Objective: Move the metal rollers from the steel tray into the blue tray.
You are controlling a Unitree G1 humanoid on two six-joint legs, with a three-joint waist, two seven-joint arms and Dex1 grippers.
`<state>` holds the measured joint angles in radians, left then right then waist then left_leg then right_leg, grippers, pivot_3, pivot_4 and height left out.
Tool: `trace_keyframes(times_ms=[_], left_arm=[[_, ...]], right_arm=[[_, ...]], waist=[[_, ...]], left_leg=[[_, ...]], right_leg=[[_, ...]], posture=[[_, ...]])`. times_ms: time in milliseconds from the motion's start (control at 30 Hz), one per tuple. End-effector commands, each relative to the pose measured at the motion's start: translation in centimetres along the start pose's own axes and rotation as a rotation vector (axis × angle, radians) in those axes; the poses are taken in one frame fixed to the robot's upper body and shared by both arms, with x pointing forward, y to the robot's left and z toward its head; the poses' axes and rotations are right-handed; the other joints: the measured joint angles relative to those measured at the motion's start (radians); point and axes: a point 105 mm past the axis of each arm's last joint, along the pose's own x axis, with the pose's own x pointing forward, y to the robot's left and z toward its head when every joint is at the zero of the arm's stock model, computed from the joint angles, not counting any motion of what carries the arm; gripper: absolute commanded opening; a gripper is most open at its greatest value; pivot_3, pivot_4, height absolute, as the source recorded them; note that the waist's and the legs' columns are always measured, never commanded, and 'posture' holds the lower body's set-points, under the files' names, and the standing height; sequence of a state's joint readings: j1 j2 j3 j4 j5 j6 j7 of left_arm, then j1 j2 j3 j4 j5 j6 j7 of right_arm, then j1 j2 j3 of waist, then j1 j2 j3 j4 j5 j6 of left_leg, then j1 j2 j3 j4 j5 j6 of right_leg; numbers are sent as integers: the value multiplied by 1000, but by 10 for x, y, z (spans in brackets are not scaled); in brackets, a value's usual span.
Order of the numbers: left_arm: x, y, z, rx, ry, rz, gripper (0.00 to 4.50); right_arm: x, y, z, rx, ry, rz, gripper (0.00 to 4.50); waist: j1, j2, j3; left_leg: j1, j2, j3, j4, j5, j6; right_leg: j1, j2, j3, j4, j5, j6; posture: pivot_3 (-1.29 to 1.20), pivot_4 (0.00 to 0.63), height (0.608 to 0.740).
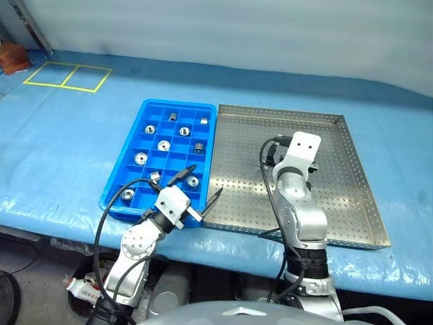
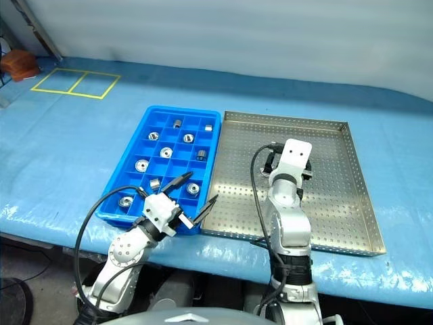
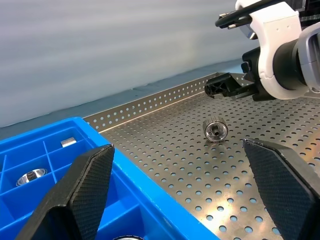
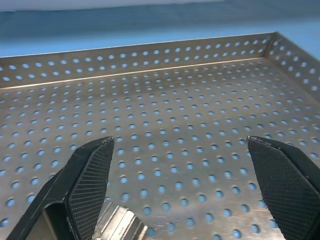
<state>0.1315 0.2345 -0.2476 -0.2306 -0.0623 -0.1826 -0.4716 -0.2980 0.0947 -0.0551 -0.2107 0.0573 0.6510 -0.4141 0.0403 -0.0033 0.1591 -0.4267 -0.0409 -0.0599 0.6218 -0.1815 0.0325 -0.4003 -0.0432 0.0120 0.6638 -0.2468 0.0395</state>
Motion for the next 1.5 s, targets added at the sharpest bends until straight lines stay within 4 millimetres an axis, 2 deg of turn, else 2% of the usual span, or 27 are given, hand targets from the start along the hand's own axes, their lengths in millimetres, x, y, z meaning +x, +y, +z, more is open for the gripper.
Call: trace_keyframes(times_ms=[33,200,367,500,667,733,900,1067,1267,1433,1500], left_arm=[[4,-1,7,6,-48,-5,4500],[6,1,7,9,-51,-3,4500],[8,8,7,16,-51,7,4500],[10,13,6,16,-49,16,4500],[11,15,4,12,-50,19,4500],[11,16,3,12,-48,17,4500],[9,14,4,15,-53,12,4500],[8,18,8,8,-74,67,4500],[1,23,7,40,-51,114,4500],[-8,30,10,59,-50,204,4500],[-20,26,14,75,-41,242,4500]], right_arm=[[0,26,-1,64,8,80,4478],[7,33,-10,37,25,105,4478],[16,27,-30,5,77,81,4478],[17,26,-44,-18,114,93,3593],[17,22,-53,-20,131,92,1887],[16,23,-53,-26,126,98,1796],[5,34,-29,-80,35,185,1796],[-20,69,-6,-39,60,485,1796],[-39,103,32,-110,-3,731,1796],[-48,124,42,-141,-12,842,1796],[-50,133,41,-153,-6,880,1796]], waist=[[0,0,0],[3,0,0],[3,0,0],[4,0,0],[5,0,0],[5,0,0],[6,0,0],[5,1,0],[13,1,0],[43,1,0],[56,0,0]], left_leg=[[0,0,0,0,0,0],[0,0,0,0,0,0],[0,0,0,0,0,0],[0,0,0,0,0,0],[0,-1,0,0,0,0],[0,0,-1,0,0,0],[1,0,-1,0,0,0],[1,0,-1,-1,0,0],[1,0,-2,-1,0,0],[0,0,-2,-3,0,0],[0,0,-3,-4,0,0]], right_leg=[[0,0,0,0,0,0],[0,1,0,0,1,0],[0,1,0,0,1,0],[0,1,0,0,1,0],[1,1,0,0,2,2],[1,1,0,0,3,2],[1,1,0,0,1,0],[0,0,0,0,3,2],[0,0,-1,0,0,0],[-1,0,-1,-1,2,2],[-2,0,-1,-1,3,3]], posture=[[160,150,740],[183,150,740],[183,150,740],[201,150,740],[201,150,740],[201,150,740],[201,150,740],[217,150,740],[277,150,740],[343,150,740],[358,150,740]])
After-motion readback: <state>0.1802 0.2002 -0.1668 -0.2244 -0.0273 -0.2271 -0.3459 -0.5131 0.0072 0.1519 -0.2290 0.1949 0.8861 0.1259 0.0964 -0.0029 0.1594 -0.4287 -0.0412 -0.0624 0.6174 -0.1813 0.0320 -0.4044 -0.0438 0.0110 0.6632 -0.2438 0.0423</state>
